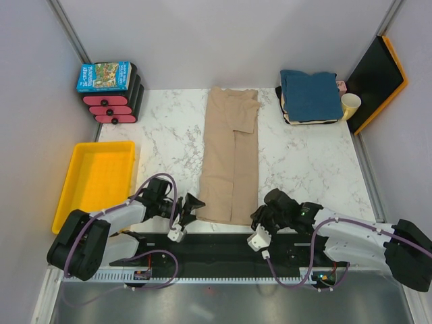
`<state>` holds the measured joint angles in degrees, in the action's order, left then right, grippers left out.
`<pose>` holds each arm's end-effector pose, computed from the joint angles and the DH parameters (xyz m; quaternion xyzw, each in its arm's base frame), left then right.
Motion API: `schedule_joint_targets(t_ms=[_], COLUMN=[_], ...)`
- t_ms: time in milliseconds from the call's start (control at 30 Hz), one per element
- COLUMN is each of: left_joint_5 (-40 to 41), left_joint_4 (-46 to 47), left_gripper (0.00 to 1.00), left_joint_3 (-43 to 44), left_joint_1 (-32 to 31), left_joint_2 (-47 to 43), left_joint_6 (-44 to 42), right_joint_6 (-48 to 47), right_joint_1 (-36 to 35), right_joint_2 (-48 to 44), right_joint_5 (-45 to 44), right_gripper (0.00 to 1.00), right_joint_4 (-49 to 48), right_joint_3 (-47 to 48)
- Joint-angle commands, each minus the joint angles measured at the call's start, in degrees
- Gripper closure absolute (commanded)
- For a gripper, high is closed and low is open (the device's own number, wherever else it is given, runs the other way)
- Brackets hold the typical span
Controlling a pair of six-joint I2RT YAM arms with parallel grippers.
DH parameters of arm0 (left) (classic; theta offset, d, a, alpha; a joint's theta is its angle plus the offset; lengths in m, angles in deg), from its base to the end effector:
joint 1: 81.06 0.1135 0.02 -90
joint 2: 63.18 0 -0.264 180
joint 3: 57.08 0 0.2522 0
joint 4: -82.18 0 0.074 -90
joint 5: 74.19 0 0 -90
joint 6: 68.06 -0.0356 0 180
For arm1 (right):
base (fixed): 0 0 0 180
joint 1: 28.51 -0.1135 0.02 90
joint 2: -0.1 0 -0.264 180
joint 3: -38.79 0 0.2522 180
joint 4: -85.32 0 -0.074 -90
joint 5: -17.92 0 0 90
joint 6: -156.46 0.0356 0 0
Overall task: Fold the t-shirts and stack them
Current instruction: Grab the bottom of the folded rectangular tshirt with both arms
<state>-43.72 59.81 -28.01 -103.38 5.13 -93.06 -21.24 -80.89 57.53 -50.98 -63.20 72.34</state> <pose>0.1378 -0.0897 0.1183 0.8282 0.1929 -0.1783 0.4951 0.0933 0.1420 0.1457 -0.9008 0.2691 0.0778 0.3319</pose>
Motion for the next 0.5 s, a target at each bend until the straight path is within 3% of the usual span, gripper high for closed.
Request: schedule_joint_targets(t_ms=[0, 33, 133, 300, 433, 467], left_joint_5=[4.69, 4.68, 4.51, 4.16, 3.28, 3.1], left_joint_4=[-3.97, -4.14, -4.41, -4.5, -4.76, -5.02], left_gripper=[0.38, 0.46, 0.52, 0.53, 0.65, 0.71], left_joint_3=[-2.13, -2.04, -1.69, -1.42, -1.86, -1.86], left_joint_1=[-0.35, -0.35, -0.35, -0.26, -0.35, -0.35], left_joint_2=[1.74, 1.65, 2.17, 2.53, 1.91, 1.74], left_joint_6=[-36.35, -36.35, -36.44, -36.44, -36.44, -36.44], right_joint_6=[0.69, 0.69, 0.78, 1.65, 3.41, 3.67], right_joint_1=[-0.62, -0.62, -0.7, -1.85, -2.55, -2.64], right_joint_2=[-0.74, -0.74, -0.65, -0.04, 1.72, 2.33], right_joint_5=[2.36, 2.28, 2.54, 2.72, 1.66, 1.49], right_gripper=[0.6, 0.62, 0.63, 0.69, 0.87, 0.98], right_joint_4=[4.34, 4.43, 4.26, 1.28, -0.84, -1.1], right_joint_3=[-0.54, -0.54, -0.63, -1.42, -1.25, -1.16])
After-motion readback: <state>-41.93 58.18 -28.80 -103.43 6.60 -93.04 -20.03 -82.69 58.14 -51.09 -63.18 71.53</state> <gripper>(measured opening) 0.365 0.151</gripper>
